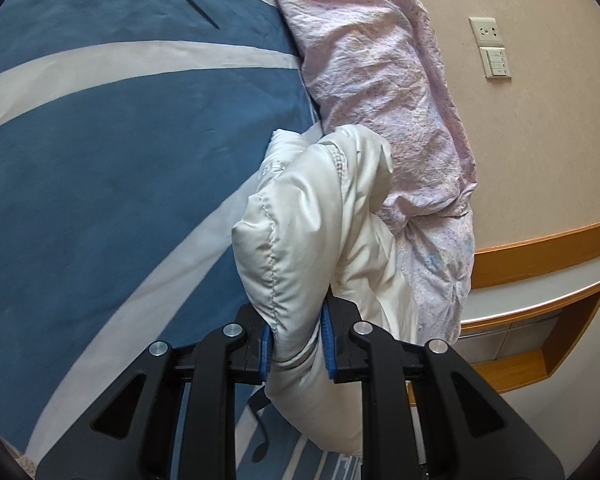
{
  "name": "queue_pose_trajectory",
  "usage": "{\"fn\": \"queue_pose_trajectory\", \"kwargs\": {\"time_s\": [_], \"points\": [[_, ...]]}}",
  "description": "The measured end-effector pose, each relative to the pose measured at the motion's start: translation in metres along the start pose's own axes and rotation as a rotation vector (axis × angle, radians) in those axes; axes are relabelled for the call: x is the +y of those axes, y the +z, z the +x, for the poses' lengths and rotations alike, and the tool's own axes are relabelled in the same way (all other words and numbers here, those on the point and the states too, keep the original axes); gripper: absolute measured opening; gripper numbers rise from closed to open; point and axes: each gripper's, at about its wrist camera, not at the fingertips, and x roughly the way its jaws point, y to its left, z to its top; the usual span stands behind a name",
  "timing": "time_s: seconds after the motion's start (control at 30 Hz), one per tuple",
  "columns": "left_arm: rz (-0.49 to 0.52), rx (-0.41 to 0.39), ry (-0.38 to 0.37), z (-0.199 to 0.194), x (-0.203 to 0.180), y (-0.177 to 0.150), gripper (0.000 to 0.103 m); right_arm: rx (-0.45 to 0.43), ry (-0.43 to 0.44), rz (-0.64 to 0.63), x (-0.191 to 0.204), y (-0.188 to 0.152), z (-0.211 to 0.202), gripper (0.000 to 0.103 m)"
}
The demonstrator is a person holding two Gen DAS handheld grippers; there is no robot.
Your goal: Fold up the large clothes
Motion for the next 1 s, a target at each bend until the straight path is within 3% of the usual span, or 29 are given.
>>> {"fn": "queue_pose_trajectory", "kwargs": {"time_s": [0.13,0.23,0.3,0.37,0.43,0.53,0.6,0.7,0.77,0.87,1.0], "points": [[0.004,-0.011,0.017,-0.004,0.004,-0.003,0.022,-0.013,-0.053,-0.066,0.002,-0.009,-0.007,0.027],[0.011,-0.018,0.049,-0.001,0.004,-0.003,0.028,-0.029,-0.137,-0.105,0.005,-0.010,-0.007,0.037],[0.042,-0.030,0.069,-0.001,0.003,-0.004,0.035,-0.059,-0.203,-0.143,0.009,-0.013,-0.010,0.053],[0.062,-0.036,0.074,-0.002,0.003,-0.004,0.057,-0.104,-0.255,-0.189,0.016,-0.015,-0.014,0.059],[0.066,-0.051,0.080,-0.004,0.004,-0.004,0.068,-0.192,-0.361,-0.245,0.028,-0.015,-0.022,0.068],[0.090,-0.065,0.082,-0.006,0.003,-0.004,0.074,-0.395,-0.514,-0.396,0.059,-0.023,-0.037,0.075],[0.111,-0.078,0.090,-0.006,0.001,-0.005,0.076,-0.437,-0.519,-0.541,0.088,-0.030,-0.032,0.076],[0.131,-0.084,0.099,-0.002,-0.003,-0.007,0.077,-0.356,-0.413,-0.694,0.121,-0.043,-0.011,0.076],[0.143,-0.094,0.106,0.000,-0.005,-0.011,0.077,-0.255,-0.342,-0.809,0.144,-0.058,0.015,0.074],[0.170,-0.113,0.131,0.003,-0.009,-0.016,0.077,-0.154,-0.317,-0.915,0.165,-0.075,0.050,0.072],[0.174,-0.105,0.138,0.010,-0.011,-0.017,0.077,-0.095,-0.334,-1.001,0.174,-0.093,0.079,0.069]]}}
